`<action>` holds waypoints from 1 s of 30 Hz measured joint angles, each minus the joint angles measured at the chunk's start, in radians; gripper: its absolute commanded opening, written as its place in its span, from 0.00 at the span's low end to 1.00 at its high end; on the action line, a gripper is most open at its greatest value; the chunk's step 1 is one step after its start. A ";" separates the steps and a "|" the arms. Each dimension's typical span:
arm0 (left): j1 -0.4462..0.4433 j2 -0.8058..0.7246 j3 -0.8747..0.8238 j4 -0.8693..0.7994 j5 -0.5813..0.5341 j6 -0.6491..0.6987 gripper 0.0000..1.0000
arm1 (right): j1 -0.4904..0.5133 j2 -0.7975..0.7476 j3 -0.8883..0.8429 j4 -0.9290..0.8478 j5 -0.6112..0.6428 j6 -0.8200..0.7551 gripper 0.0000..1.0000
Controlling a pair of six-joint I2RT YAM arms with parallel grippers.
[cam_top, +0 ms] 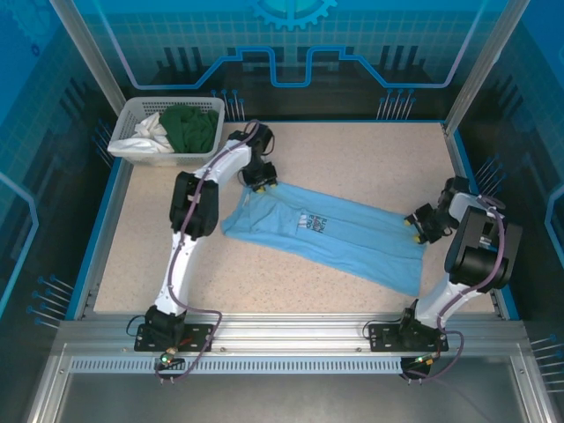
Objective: Fold and stack the t-shirts
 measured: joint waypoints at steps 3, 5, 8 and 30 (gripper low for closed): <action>-0.017 0.151 0.271 0.001 -0.004 -0.007 0.44 | -0.019 -0.050 -0.025 -0.057 0.056 0.000 0.51; -0.023 0.200 0.353 0.039 0.006 -0.026 0.52 | -0.019 -0.095 -0.035 -0.093 0.087 0.001 0.53; -0.025 0.211 0.377 0.082 0.029 -0.053 0.67 | -0.002 -0.187 -0.035 -0.140 0.140 -0.006 0.59; -0.012 -0.351 -0.453 0.211 -0.003 -0.123 0.55 | 0.833 -0.290 -0.095 -0.256 0.218 0.060 0.54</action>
